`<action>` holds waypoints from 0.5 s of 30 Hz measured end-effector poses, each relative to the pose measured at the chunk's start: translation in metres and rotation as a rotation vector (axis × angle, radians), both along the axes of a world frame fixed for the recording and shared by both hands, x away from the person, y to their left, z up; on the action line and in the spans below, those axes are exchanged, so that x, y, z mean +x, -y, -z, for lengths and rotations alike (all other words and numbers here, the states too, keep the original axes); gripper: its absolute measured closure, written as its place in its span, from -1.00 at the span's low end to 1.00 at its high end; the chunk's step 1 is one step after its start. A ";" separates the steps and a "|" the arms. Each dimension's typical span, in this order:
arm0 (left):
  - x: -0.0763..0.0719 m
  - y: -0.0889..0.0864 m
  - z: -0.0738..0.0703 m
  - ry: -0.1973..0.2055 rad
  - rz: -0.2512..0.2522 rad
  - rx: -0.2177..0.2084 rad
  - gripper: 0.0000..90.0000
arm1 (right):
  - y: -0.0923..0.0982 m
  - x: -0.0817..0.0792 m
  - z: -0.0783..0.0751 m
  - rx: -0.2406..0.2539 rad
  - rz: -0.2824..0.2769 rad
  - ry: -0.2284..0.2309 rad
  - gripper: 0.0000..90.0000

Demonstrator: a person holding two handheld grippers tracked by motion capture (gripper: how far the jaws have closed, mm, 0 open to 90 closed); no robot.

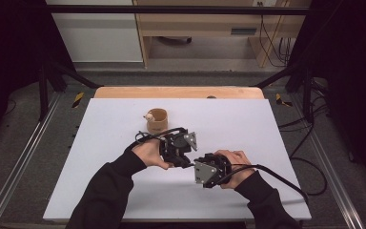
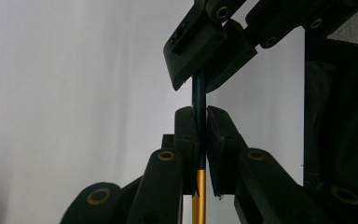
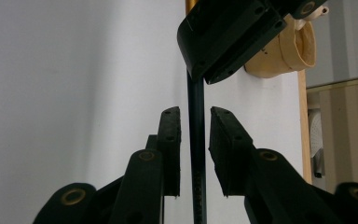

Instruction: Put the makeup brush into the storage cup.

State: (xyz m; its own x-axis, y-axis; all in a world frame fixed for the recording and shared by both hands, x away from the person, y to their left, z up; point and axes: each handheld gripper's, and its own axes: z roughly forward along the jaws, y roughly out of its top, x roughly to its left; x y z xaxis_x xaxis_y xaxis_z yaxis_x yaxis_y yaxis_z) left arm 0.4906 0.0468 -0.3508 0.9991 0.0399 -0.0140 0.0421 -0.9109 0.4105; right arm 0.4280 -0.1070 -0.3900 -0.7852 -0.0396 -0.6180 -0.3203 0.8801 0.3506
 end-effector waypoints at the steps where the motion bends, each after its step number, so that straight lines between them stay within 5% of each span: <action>1: 0.000 0.000 0.000 -0.001 -0.001 0.002 0.84 | 0.000 0.000 0.000 0.001 0.000 -0.002 0.67; 15: 0.000 0.001 0.000 -0.012 0.009 0.006 0.84 | 0.000 0.000 0.000 0.007 -0.006 -0.021 0.84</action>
